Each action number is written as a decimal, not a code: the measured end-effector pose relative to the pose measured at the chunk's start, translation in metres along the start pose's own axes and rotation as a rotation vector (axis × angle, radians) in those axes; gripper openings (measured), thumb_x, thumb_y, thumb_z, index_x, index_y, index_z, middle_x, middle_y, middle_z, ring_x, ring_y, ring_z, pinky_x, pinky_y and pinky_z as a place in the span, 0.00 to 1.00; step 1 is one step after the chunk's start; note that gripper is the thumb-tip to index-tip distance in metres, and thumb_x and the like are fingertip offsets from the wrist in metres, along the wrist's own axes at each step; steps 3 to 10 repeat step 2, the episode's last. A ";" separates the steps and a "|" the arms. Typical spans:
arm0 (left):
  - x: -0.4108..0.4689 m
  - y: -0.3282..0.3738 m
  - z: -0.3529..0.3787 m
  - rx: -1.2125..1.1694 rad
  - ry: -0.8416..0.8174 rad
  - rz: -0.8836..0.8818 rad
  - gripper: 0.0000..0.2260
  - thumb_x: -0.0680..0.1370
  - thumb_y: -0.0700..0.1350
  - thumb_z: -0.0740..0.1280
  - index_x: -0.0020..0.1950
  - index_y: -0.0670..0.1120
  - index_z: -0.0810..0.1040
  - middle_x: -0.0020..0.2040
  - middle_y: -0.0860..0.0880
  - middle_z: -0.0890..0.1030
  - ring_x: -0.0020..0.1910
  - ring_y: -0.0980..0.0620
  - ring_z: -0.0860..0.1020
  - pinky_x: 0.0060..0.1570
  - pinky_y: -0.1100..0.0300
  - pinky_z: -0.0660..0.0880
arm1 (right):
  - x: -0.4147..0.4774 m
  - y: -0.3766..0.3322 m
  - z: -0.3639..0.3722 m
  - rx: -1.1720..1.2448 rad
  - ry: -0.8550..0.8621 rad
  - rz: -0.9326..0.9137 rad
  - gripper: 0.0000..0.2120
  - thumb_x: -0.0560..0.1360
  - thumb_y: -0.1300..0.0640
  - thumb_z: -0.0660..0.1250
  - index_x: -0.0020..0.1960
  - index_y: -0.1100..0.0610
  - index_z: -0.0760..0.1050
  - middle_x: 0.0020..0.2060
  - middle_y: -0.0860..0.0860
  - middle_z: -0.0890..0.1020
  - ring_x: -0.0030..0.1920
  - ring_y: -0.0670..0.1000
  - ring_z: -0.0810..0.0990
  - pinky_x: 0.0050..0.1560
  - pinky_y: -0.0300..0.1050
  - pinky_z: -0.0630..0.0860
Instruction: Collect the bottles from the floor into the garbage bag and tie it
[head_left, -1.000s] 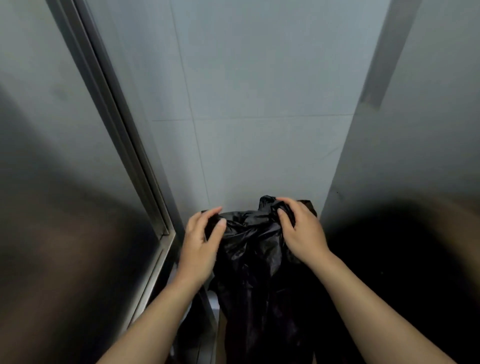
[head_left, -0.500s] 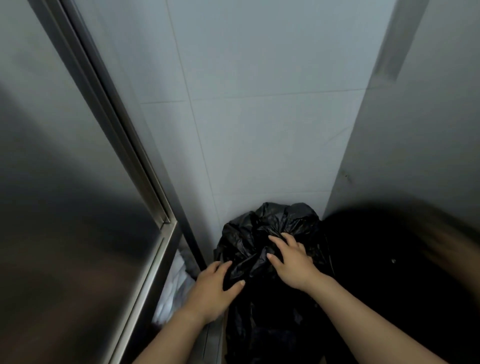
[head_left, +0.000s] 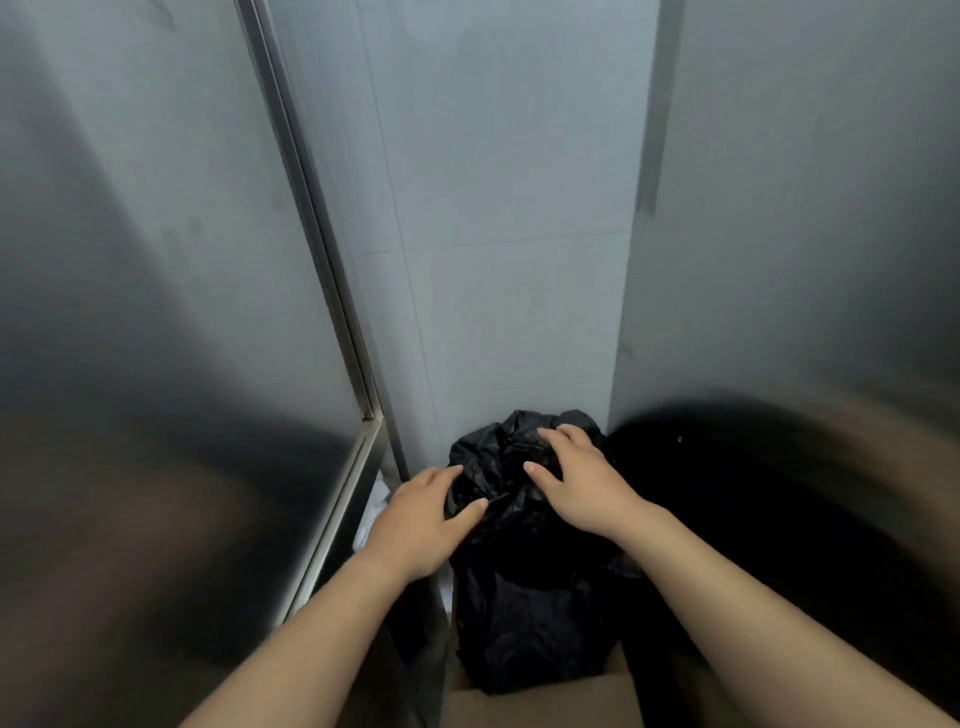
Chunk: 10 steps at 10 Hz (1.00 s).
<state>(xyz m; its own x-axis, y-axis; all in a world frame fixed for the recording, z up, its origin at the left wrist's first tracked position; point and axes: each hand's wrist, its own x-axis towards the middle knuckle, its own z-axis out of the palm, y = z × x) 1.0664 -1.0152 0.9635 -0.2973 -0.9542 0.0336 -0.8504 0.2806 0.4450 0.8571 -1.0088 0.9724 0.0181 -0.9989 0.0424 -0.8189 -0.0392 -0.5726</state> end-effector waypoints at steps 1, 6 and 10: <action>-0.041 0.023 -0.021 0.057 0.071 0.073 0.30 0.75 0.65 0.57 0.73 0.51 0.63 0.71 0.50 0.69 0.70 0.49 0.66 0.68 0.52 0.65 | -0.051 -0.019 -0.022 -0.045 0.063 -0.044 0.29 0.77 0.44 0.58 0.73 0.56 0.58 0.72 0.57 0.60 0.71 0.59 0.60 0.71 0.52 0.60; -0.082 0.049 -0.046 0.065 0.187 0.136 0.30 0.75 0.64 0.57 0.72 0.50 0.65 0.70 0.48 0.70 0.70 0.48 0.66 0.68 0.50 0.65 | -0.099 -0.041 -0.049 -0.062 0.148 -0.085 0.28 0.77 0.44 0.58 0.72 0.57 0.59 0.72 0.57 0.61 0.71 0.58 0.62 0.71 0.50 0.59; -0.082 0.049 -0.046 0.065 0.187 0.136 0.30 0.75 0.64 0.57 0.72 0.50 0.65 0.70 0.48 0.70 0.70 0.48 0.66 0.68 0.50 0.65 | -0.099 -0.041 -0.049 -0.062 0.148 -0.085 0.28 0.77 0.44 0.58 0.72 0.57 0.59 0.72 0.57 0.61 0.71 0.58 0.62 0.71 0.50 0.59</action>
